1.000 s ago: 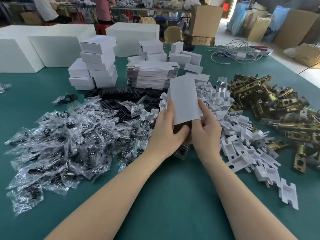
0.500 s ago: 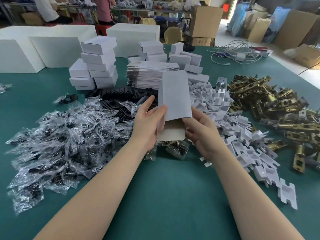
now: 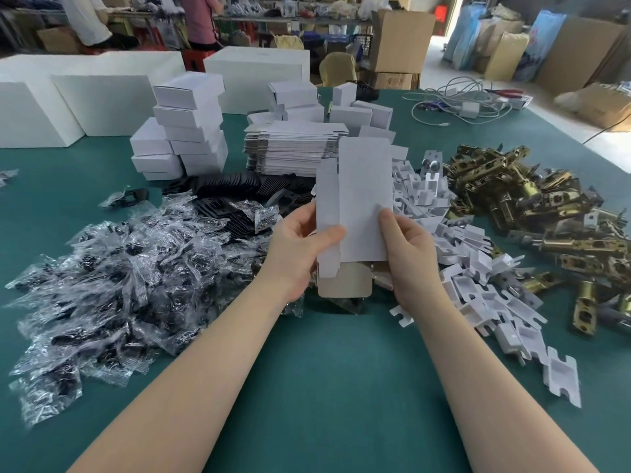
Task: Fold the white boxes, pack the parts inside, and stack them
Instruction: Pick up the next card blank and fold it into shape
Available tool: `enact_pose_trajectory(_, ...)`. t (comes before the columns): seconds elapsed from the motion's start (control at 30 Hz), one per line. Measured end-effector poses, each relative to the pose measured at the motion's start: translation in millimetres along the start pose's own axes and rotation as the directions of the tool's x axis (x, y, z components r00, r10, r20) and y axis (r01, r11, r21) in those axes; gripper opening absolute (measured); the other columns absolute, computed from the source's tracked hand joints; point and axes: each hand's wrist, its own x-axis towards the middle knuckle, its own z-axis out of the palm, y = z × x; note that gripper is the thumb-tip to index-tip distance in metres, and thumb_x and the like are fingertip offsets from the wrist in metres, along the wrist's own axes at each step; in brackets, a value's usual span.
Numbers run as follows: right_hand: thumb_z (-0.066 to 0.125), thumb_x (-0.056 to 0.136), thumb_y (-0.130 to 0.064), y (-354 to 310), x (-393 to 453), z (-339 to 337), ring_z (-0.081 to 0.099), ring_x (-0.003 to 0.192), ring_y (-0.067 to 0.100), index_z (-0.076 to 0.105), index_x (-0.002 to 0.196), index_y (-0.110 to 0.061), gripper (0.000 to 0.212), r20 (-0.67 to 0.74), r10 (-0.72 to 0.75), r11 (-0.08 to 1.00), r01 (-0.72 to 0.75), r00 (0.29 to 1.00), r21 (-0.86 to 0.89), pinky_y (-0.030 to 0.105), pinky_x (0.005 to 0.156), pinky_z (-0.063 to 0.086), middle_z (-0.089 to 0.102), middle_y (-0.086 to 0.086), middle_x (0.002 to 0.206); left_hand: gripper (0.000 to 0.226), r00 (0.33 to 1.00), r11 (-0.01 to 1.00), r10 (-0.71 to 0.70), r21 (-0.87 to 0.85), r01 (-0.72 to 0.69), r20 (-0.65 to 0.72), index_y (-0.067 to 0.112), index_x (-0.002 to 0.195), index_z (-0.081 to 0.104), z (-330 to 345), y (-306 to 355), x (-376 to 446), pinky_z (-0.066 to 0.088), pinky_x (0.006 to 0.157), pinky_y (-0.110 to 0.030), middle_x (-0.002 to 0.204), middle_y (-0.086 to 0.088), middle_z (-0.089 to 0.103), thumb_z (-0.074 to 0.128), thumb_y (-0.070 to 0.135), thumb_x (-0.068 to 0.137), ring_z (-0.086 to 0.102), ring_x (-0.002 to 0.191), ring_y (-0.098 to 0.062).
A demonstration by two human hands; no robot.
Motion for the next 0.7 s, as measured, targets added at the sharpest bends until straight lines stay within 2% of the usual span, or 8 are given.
enact_pose_trajectory(0.07, 0.057, 0.099, -0.037, -0.5, 1.1, -0.5, 0.063, 0.079, 0.018, 0.071, 0.085, -0.015, 0.030, -0.028, -0.037, 0.998, 0.036, 0.999, -0.048, 0.042, 0.074, 0.055, 0.072, 0.015, 0.093, 0.015, 1.000, 1.000, -0.019, 0.003, 0.019, -0.010, 0.021, 0.094, 0.074, 4.3, -0.3, -2.6, 0.058, 0.071, -0.030, 0.094, 0.000, 0.076, 0.070, 0.008, 0.088, 0.071, 0.083, -0.014)
enact_pose_trajectory(0.13, 0.054, 0.100, -0.035, -0.8, 1.4, -0.5, 0.058, 0.077, 0.019, 0.065, 0.090, -0.006, 0.032, -0.033, -0.068, 0.992, 0.064, 0.997, -0.113, 0.041, 0.073, 0.049, 0.066, 0.023, 0.091, 0.017, 0.997, 0.998, -0.019, 0.053, 0.023, -0.073, 0.019, 0.081, 0.074, 8.2, -2.2, -3.5, 0.056, 0.063, -0.025, 0.085, 0.001, 0.076, 0.065, 0.017, 0.094, 0.070, 0.074, -0.012)
enact_pose_trajectory(0.23, 0.052, 0.101, -0.033, -2.1, 1.1, -1.0, 0.055, 0.073, 0.016, 0.063, 0.091, -0.002, 0.035, -0.007, -0.080, 0.981, 0.077, 0.997, -0.177, 0.037, 0.069, 0.045, 0.063, 0.008, 0.080, 0.025, 0.994, 0.995, 0.016, 0.097, -0.006, -0.105, 0.016, 0.074, 0.071, 9.1, -5.8, -3.5, 0.053, 0.059, -0.024, 0.078, -0.001, 0.074, 0.061, 0.017, 0.097, 0.068, 0.069, -0.013)
enact_pose_trajectory(0.4, 0.048, 0.101, -0.043, -5.1, -0.7, -2.2, 0.050, 0.069, 0.017, 0.057, 0.087, 0.006, 0.052, -0.035, -0.084, 0.981, 0.077, 0.996, -0.176, 0.032, 0.064, 0.039, 0.053, 0.008, 0.075, 0.032, 0.999, 0.986, 0.038, 0.161, -0.039, 0.008, 0.020, 0.072, 0.072, 2.4, -3.1, -4.7, 0.051, 0.058, -0.018, 0.074, 0.010, 0.072, 0.057, 0.009, 0.098, 0.067, 0.068, -0.005)
enact_pose_trajectory(0.5, 0.043, 0.104, -0.039, -4.5, 0.9, -2.8, 0.035, 0.051, 0.003, 0.045, 0.069, -0.012, 0.044, -0.083, -0.219, 0.917, 0.176, 0.972, -0.358, 0.017, 0.049, 0.028, 0.040, -0.003, 0.061, 0.023, 0.999, 0.984, -0.025, 0.176, 0.017, 0.044, 0.019, 0.079, 0.074, 4.9, -3.5, -5.4, 0.054, 0.065, -0.021, 0.079, 0.010, 0.073, 0.062, 0.005, 0.094, 0.069, 0.076, -0.007)
enact_pose_trajectory(0.57, 0.042, 0.105, -0.034, -3.1, 2.1, -3.1, 0.032, 0.050, 0.003, 0.040, 0.069, -0.015, 0.040, -0.063, -0.259, 0.865, 0.203, 0.964, -0.459, 0.017, 0.046, 0.029, 0.036, -0.006, 0.061, 0.008, 0.999, 0.981, -0.032, 0.194, 0.024, 0.037, 0.008, 0.092, 0.069, 7.9, -1.2, -6.4, 0.053, 0.071, -0.028, 0.086, 0.000, 0.071, 0.065, 0.013, 0.088, 0.066, 0.082, -0.015)
enact_pose_trajectory(0.63, 0.042, 0.105, -0.031, -2.0, 2.8, -3.3, 0.032, 0.056, 0.007, 0.041, 0.073, -0.011, 0.038, -0.027, -0.272, 0.825, 0.219, 0.962, -0.522, 0.019, 0.048, 0.029, 0.038, -0.003, 0.064, 0.035, 1.000, 0.969, -0.023, 0.246, 0.022, 0.003, -0.006, 0.096, 0.060, 10.7, 0.5, -7.9, 0.045, 0.074, -0.037, 0.088, -0.011, 0.061, 0.062, 0.029, 0.088, 0.057, 0.083, -0.022)
enact_pose_trajectory(0.7, 0.042, 0.105, -0.030, -1.2, 2.9, -2.8, 0.035, 0.059, 0.012, 0.043, 0.074, -0.008, 0.038, -0.001, -0.281, 0.807, 0.236, 0.960, -0.541, 0.020, 0.050, 0.029, 0.040, -0.001, 0.066, 0.040, 0.999, 0.965, -0.035, 0.260, 0.041, -0.029, -0.006, 0.092, 0.058, 10.7, 1.6, -9.1, 0.044, 0.075, -0.040, 0.090, -0.014, 0.062, 0.057, 0.033, 0.098, 0.058, 0.084, -0.024)
